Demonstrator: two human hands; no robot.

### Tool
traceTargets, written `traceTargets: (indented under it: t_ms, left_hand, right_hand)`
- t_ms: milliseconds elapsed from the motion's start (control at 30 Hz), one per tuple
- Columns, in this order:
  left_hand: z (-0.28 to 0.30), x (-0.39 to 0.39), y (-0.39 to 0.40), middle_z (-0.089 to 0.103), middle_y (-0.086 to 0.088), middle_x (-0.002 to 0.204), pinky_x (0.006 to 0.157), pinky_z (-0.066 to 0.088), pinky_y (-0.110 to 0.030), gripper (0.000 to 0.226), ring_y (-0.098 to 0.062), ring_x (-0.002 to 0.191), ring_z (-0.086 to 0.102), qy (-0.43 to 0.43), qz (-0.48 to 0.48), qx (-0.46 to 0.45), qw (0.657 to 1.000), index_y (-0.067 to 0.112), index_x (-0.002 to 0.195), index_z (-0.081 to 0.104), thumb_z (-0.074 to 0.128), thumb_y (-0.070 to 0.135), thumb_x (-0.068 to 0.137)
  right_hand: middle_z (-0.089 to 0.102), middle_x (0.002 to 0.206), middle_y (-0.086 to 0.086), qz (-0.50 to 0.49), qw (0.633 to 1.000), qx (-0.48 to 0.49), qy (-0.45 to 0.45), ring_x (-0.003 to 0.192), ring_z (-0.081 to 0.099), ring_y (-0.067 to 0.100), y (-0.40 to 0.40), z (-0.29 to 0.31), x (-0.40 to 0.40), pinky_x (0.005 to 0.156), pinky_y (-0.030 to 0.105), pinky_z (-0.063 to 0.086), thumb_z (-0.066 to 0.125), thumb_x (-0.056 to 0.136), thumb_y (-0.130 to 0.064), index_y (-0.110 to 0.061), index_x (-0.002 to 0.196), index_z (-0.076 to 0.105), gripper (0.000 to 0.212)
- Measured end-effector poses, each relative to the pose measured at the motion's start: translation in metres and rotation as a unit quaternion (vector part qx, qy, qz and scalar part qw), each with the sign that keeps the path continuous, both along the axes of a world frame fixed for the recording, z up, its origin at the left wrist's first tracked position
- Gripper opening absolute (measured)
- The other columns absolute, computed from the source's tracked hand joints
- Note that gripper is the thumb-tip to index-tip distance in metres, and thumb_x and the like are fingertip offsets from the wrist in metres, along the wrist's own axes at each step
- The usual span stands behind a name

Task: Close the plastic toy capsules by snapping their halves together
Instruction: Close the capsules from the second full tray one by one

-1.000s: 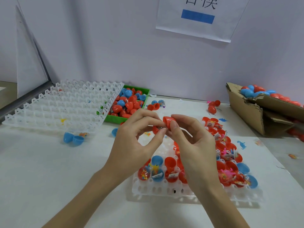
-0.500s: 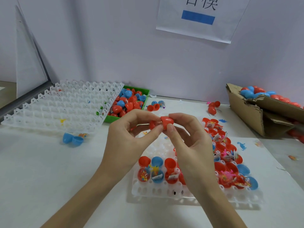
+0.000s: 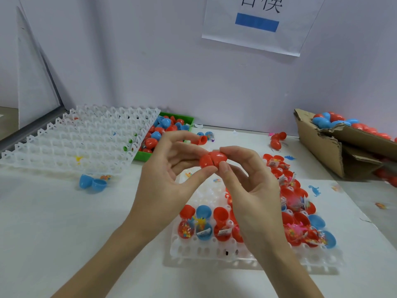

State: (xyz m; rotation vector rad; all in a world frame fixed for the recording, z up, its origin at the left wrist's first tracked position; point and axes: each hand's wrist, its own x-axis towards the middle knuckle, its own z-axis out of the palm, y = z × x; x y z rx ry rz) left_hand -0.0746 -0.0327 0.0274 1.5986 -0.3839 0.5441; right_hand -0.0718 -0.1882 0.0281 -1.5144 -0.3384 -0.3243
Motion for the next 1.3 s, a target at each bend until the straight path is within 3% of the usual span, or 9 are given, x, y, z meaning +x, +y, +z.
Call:
traceTargets:
  t_ms: [167,567,767,867,967,1067,1200,1300]
  left_hand:
    - [0.001,0.001,0.002,0.08,0.009,0.103,0.089,0.059,-0.021,0.033,-0.013,0.101,0.077,0.034,0.007,-0.032,0.999,0.015,0.111,0.078,0.086,0.015,0.079]
    - [0.004,-0.003,-0.004,0.081,0.01,0.096,0.082,0.058,-0.014,0.026,-0.007,0.096,0.077,0.064,-0.001,-0.076,0.995,0.018,0.104,0.081,0.086,0.017,0.078]
    - [0.004,-0.004,-0.005,0.081,0.003,0.097,0.086,0.058,-0.018,0.024,-0.015,0.099,0.077,0.11,-0.005,-0.131,0.985,0.021,0.101,0.083,0.085,0.027,0.078]
    - [0.002,-0.005,-0.008,0.081,0.0,0.096,0.09,0.059,-0.023,0.028,-0.018,0.097,0.078,0.139,-0.014,-0.13,0.982,0.019,0.101,0.083,0.084,0.031,0.076]
    - [0.0,-0.009,-0.015,0.081,0.001,0.095,0.09,0.059,-0.023,0.032,-0.017,0.098,0.078,0.155,-0.013,-0.13,0.979,0.019,0.101,0.083,0.084,0.035,0.073]
    - [-0.001,-0.01,-0.017,0.082,0.002,0.094,0.086,0.059,-0.02,0.031,-0.016,0.095,0.078,0.159,-0.007,-0.134,0.978,0.019,0.1,0.084,0.084,0.034,0.073]
    - [-0.002,-0.013,-0.02,0.081,0.001,0.091,0.081,0.059,-0.018,0.031,-0.015,0.091,0.078,0.189,-0.006,-0.157,0.969,0.019,0.097,0.083,0.083,0.035,0.071]
    - [-0.003,-0.013,-0.02,0.081,-0.001,0.092,0.085,0.062,-0.025,0.034,-0.016,0.093,0.078,0.212,0.005,-0.158,0.964,0.019,0.096,0.081,0.083,0.041,0.07]
  right_hand:
    - [0.073,0.109,-0.017,0.007,1.0,0.0,-0.023,0.107,0.071,0.007,0.0,0.0,-0.001,0.086,0.014,0.055,0.068,0.094,-0.019,-0.025,0.113,0.069,0.02]
    - [0.075,0.115,-0.016,-0.088,0.991,-0.019,-0.098,0.112,0.07,0.007,0.006,-0.01,-0.005,0.093,0.022,0.057,0.066,0.095,-0.019,-0.018,0.123,0.072,0.029]
    - [0.064,0.134,-0.011,-0.096,0.969,-0.154,-0.169,0.124,0.061,0.001,0.012,-0.014,-0.007,0.101,0.018,0.051,0.07,0.094,-0.007,-0.015,0.141,0.058,0.049]
    - [0.065,0.126,-0.002,-0.176,0.928,-0.25,-0.212,0.116,0.058,0.0,0.013,-0.014,-0.003,0.102,0.009,0.045,0.077,0.087,-0.018,-0.005,0.134,0.063,0.05]
    - [0.071,0.118,0.007,-0.235,0.904,-0.275,-0.228,0.108,0.059,0.004,0.01,-0.014,-0.003,0.1,0.006,0.044,0.077,0.086,-0.013,-0.002,0.125,0.068,0.041]
    - [0.069,0.121,0.007,-0.216,0.904,-0.298,-0.219,0.109,0.062,0.008,0.009,-0.016,-0.002,0.1,0.012,0.048,0.074,0.089,-0.003,-0.003,0.129,0.066,0.04]
    - [0.066,0.121,0.004,-0.173,0.907,-0.33,-0.198,0.106,0.055,0.001,0.009,-0.018,-0.001,0.097,0.005,0.043,0.069,0.091,0.005,-0.003,0.132,0.063,0.042]
    - [0.067,0.117,0.001,-0.157,0.914,-0.32,-0.192,0.1,0.057,0.001,0.009,-0.018,0.001,0.092,0.004,0.044,0.069,0.093,-0.001,-0.004,0.13,0.064,0.038]
